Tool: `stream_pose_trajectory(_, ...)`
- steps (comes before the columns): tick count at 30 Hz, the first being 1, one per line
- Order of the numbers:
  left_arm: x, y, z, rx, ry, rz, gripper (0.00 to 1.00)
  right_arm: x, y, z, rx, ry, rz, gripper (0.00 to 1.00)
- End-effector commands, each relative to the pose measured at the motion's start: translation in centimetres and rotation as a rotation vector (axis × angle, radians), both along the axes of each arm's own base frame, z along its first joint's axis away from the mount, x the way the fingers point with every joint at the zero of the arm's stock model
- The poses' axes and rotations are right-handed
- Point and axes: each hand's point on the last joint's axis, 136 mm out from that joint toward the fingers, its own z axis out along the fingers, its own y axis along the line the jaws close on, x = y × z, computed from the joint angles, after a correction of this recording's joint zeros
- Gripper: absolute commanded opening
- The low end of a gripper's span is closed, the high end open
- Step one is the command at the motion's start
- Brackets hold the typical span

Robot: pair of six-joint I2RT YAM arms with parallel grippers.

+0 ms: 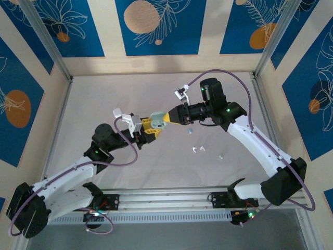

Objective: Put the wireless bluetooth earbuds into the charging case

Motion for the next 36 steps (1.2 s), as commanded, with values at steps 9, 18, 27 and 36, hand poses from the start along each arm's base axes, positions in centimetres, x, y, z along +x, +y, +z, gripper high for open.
stream_pose_trajectory(9,-0.4,-0.1,1.3,-0.048,-0.025,-0.032,0.29,0.3,0.7,0.3,-0.038,-0.057,-0.009,0.2)
stream_pose_trajectory(18,-0.2,0.1,1.9,-0.079,-0.027,-0.017,0.29,0.2,0.6,-0.9,-0.126,-0.072,-0.013,0.27)
stream_pose_trajectory(27,-0.2,0.2,2.0,-0.079,-0.024,-0.01,0.29,0.3,0.6,-0.6,-0.144,-0.083,-0.03,0.33)
stream_pose_trajectory(36,-0.1,0.3,1.7,-0.064,-0.022,-0.003,0.29,0.4,0.0,0.3,-0.16,-0.107,-0.071,0.43)
